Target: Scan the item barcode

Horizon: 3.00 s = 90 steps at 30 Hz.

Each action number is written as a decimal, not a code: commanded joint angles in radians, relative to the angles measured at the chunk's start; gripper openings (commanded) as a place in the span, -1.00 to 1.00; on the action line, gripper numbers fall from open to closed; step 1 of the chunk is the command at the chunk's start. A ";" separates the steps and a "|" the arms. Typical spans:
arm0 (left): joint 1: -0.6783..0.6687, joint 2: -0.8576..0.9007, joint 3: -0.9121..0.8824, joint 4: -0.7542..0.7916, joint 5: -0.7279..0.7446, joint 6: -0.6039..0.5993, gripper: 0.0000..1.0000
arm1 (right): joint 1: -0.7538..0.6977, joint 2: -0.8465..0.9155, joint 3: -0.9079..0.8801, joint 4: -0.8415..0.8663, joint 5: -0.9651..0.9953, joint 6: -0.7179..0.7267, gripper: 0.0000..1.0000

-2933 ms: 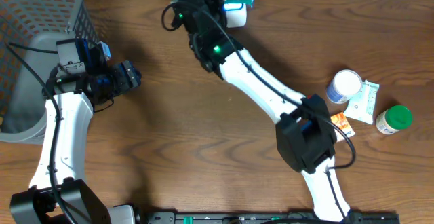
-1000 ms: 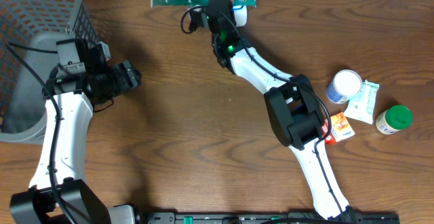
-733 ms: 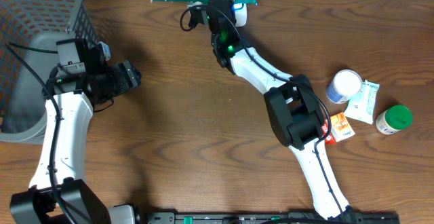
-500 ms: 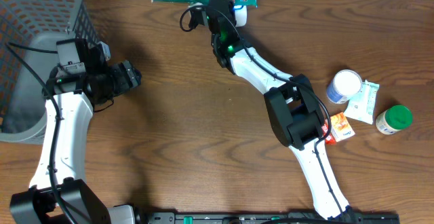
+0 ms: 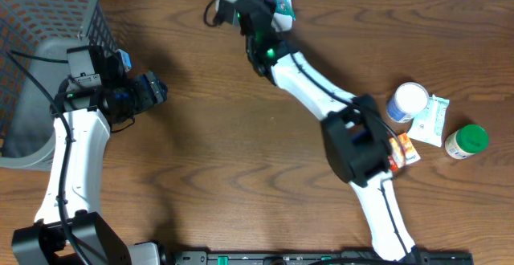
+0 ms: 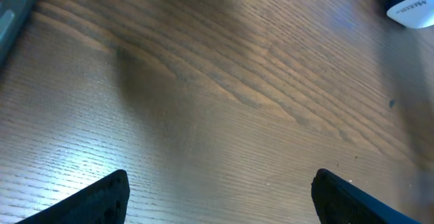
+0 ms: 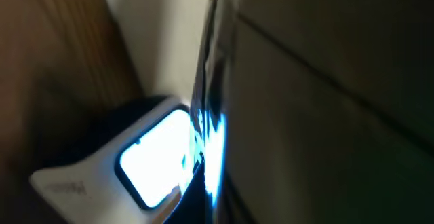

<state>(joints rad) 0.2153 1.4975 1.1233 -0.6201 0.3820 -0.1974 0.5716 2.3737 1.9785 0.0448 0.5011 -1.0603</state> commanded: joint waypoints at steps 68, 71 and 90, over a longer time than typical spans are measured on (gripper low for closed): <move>0.013 -0.012 0.000 0.001 -0.016 0.002 0.73 | -0.401 -0.603 -0.356 -1.319 -0.484 1.030 0.99; 0.013 -0.012 0.000 0.001 -0.016 0.002 0.73 | -0.401 -0.602 -0.356 -1.317 -0.483 1.030 0.98; 0.013 -0.012 0.000 0.001 -0.016 0.002 0.74 | -0.400 -0.602 -0.357 -1.319 -0.483 1.030 0.98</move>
<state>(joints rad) 0.2153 1.4967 1.1233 -0.6201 0.3820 -0.1974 0.1730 1.7737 1.6058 -1.2743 0.0021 -0.0448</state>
